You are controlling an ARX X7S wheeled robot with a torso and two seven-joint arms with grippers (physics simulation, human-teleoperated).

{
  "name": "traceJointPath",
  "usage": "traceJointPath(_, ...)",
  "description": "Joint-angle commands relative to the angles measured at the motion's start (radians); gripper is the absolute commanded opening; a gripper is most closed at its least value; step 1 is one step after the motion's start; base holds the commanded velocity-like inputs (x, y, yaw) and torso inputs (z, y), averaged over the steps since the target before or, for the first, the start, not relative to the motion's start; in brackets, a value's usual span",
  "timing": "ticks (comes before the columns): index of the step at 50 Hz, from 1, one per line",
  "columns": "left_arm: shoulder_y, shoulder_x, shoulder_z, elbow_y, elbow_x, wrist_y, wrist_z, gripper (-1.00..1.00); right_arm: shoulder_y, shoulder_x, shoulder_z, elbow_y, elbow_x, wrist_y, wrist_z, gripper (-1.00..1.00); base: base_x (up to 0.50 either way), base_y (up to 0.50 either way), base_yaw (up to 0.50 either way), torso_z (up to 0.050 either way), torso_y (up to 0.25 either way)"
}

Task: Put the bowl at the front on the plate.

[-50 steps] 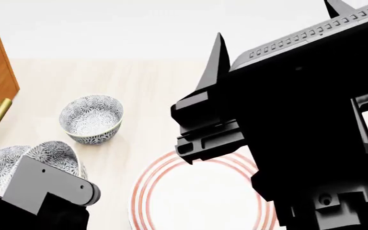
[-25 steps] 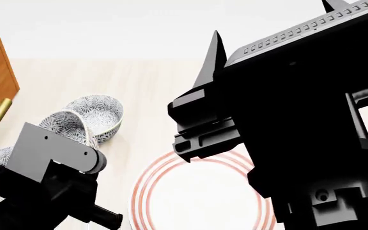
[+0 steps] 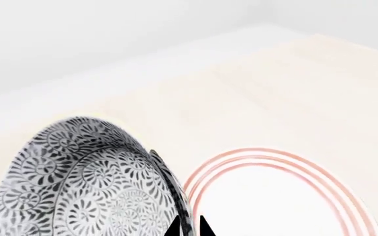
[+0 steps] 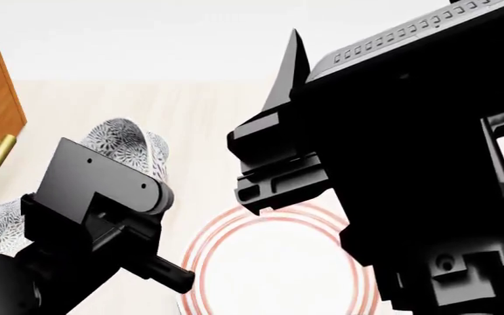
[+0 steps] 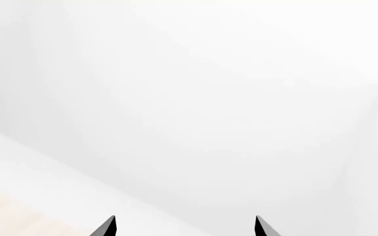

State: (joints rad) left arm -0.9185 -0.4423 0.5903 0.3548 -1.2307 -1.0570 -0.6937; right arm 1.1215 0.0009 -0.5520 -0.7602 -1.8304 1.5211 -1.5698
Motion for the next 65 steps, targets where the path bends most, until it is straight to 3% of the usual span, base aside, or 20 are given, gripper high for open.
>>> traceJointPath(1, -0.033, 0.033, 0.042, -0.040, 0.077, 0.035, 0.058, -1.00, 0.023, 0.000, 0.002, -0.001, 0.002, 0.004, 0.000, 1.00, 0.00, 0.00, 0.00, 0.000, 0.000)
traceJointPath(27, -0.067, 0.114, 0.244, -0.192, 0.331, 0.132, 0.158, -1.00, 0.065, -0.001, 0.036, -0.020, 0.020, -0.020, -0.001, 1.00, 0.00, 0.00, 0.00, 0.000, 0.000)
traceJointPath(65, -0.091, 0.233, 0.423, -0.298, 0.476, 0.151, 0.151, -1.00, 0.142, -0.001, 0.036, -0.021, 0.036, -0.027, -0.001, 1.00, 0.00, 0.00, 0.00, 0.000, 0.001)
